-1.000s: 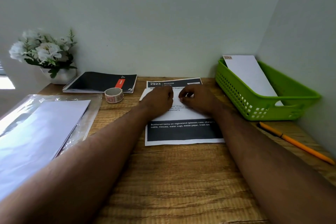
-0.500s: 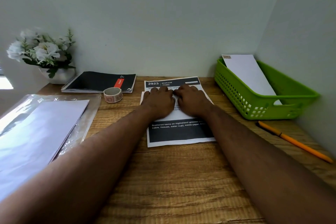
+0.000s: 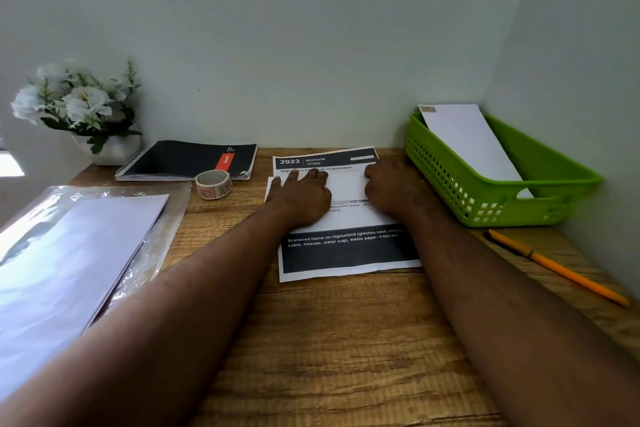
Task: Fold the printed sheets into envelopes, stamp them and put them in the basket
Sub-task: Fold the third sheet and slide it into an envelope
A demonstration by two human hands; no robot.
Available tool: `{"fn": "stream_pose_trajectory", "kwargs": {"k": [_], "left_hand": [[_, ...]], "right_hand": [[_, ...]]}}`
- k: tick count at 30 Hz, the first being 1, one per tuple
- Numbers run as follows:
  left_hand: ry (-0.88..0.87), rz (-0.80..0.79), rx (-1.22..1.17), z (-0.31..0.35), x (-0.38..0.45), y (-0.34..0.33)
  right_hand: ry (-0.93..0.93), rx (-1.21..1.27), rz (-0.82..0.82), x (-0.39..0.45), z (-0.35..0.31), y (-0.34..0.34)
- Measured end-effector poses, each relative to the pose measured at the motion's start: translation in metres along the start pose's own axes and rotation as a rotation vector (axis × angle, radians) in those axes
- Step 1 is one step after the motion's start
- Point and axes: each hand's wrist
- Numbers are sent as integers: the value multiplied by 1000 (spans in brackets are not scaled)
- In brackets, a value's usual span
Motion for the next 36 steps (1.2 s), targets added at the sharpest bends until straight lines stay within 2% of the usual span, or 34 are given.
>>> {"fn": "stream_pose_trajectory", "kwargs": {"k": [4, 5, 8, 10, 13, 23, 29, 31, 34, 36], "left_hand": [[-15, -22, -15, -1, -2, 2], [-14, -25, -19, 0, -2, 3], [-4, -18, -25, 1, 0, 2], [-4, -6, -18, 2, 0, 2], [-2, -11, -12, 4, -1, 3], [154, 123, 227, -8, -14, 15], [287, 139, 248, -15, -18, 17], [247, 197, 222, -21, -20, 19], [32, 290, 69, -27, -16, 19], [-33, 304, 14, -27, -11, 17]], "right_hand": [[-173, -34, 26, -6, 3, 2], [-151, -58, 43, -5, 2, 0], [77, -21, 120, 3, -9, -11], [170, 122, -8, 6, -18, -18], [195, 145, -186, 8, -19, -23], [171, 187, -208, 3, -19, -15], [179, 298, -250, 4, -12, -11], [148, 339, -261, 5, -11, -12], [117, 377, -257, 5, -11, -13], [147, 362, -254, 3, -11, -11]]}}
Point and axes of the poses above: each hand's wrist, its own x-axis towards the middle knuckle, its own y-axis out of the back of the hand, z = x × y, and after that the axes turned 2 degrees about -x, right-handed
